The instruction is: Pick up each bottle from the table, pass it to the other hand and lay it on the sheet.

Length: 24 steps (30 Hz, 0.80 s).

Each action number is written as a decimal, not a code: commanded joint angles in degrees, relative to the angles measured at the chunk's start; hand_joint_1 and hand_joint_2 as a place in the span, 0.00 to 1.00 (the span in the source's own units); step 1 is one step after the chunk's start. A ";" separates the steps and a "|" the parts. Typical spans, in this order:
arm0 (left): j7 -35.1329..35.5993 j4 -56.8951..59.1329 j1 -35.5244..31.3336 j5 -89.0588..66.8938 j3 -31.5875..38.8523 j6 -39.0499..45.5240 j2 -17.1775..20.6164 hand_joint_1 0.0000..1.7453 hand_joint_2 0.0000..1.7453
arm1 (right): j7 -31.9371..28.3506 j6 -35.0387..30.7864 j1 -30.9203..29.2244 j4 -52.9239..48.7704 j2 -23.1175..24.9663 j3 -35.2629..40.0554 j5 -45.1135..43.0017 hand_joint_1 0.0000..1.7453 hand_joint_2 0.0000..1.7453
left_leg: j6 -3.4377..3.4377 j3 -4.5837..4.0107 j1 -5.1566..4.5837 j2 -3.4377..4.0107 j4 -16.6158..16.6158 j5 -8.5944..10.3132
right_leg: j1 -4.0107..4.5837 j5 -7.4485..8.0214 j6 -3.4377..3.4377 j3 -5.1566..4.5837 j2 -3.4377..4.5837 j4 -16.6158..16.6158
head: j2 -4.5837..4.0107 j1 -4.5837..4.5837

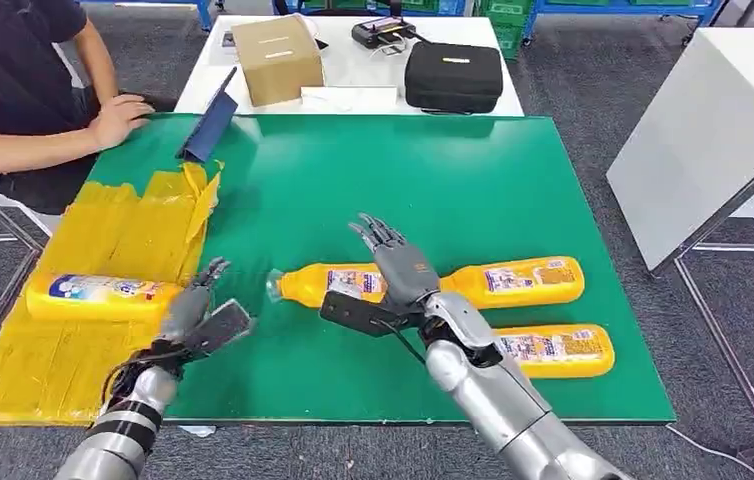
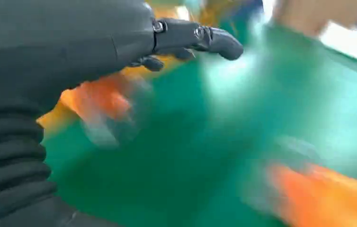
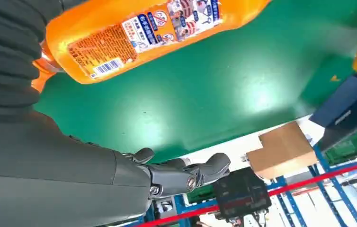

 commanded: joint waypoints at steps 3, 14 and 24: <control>-2.16 -11.61 5.28 20.48 1.07 -13.33 -1.40 0.00 0.00 | -0.36 -1.36 -5.30 14.54 2.49 0.09 1.50 0.00 1.00 | -0.07 0.02 0.05 0.11 0.03 -0.02 | 0.04 0.01 -0.03 -0.06 0.23 -0.01 | 0.00 0.00; 0.23 -23.56 4.83 36.45 -1.78 -18.08 -1.97 0.00 0.00 | -1.48 -6.11 -10.25 27.87 5.50 -1.95 4.97 0.00 1.00 | -0.07 -0.36 0.11 0.08 0.16 -0.02 | 0.08 -0.01 -0.01 -0.40 0.23 0.08 | 0.00 0.00; 0.31 -28.90 4.58 44.52 -1.35 -19.46 -1.87 0.00 0.00 | -2.77 -5.71 -10.86 34.57 6.07 -3.97 7.63 0.00 1.00 | -0.04 -0.40 0.05 0.03 0.07 0.06 | 0.04 0.02 0.04 -0.43 0.13 0.03 | 0.00 0.00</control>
